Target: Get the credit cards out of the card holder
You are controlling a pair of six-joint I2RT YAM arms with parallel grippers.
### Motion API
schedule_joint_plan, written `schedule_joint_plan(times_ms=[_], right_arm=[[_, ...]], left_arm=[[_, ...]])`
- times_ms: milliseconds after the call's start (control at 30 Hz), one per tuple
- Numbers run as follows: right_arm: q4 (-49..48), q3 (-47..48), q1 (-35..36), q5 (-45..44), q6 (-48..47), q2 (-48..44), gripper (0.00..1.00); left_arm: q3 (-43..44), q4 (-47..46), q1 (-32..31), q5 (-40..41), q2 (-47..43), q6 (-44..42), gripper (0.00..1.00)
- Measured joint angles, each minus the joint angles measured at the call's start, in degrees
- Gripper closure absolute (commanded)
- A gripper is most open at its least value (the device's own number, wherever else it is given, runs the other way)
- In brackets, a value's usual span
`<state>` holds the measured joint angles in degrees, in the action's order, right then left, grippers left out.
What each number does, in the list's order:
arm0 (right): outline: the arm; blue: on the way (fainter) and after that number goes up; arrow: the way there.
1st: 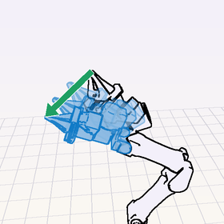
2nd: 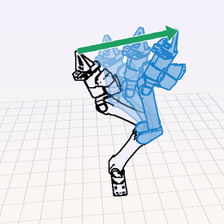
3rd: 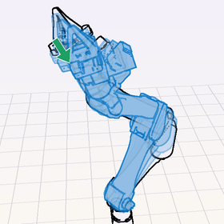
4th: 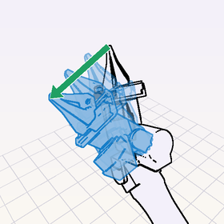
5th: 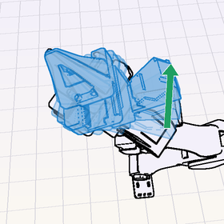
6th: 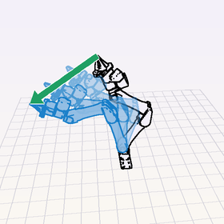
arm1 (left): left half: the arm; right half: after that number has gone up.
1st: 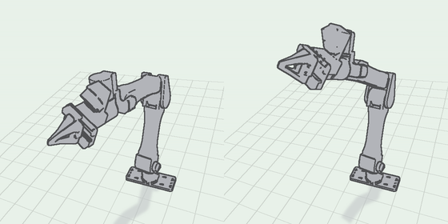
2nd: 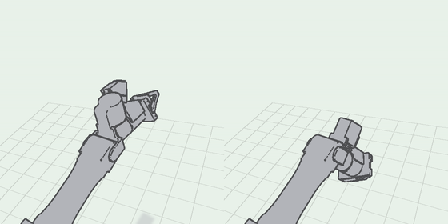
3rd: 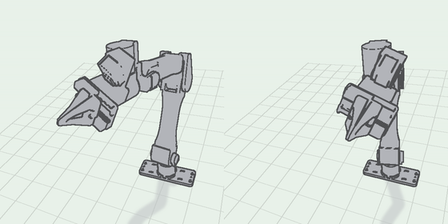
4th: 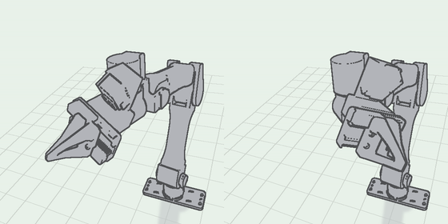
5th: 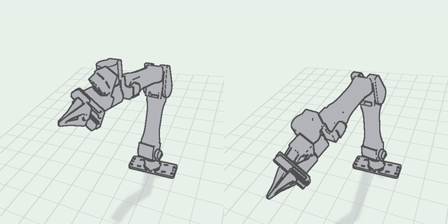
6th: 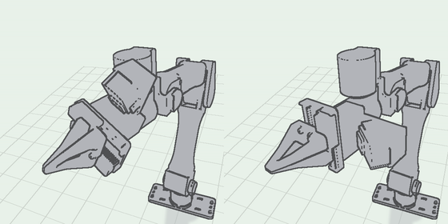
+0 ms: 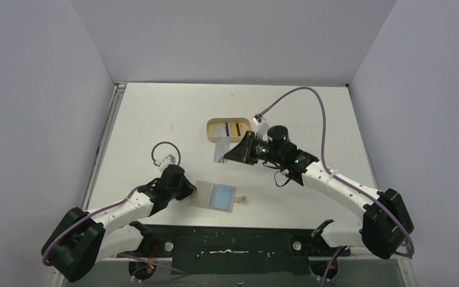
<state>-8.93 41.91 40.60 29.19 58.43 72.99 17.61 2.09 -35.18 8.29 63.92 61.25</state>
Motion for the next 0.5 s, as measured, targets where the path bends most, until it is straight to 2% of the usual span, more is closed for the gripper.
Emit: schedule_joint_plan(times_ms=[100,200,500], right_arm=[[10.36,12.5,-4.85,0.85,-9.77,2.51,1.0],[19.04,21.88,-8.92,1.84,-17.7,8.96,1.0],[33.97,38.53,-11.89,5.27,-28.44,31.58,1.0]], left_arm=[[0.02,1.86,0.0,0.35,-1.07,-0.02,1.0],[0.15,3.37,0.0,0.57,-1.86,-0.02,1.0],[0.22,8.17,-0.11,1.6,-5.01,-0.02,1.0]])
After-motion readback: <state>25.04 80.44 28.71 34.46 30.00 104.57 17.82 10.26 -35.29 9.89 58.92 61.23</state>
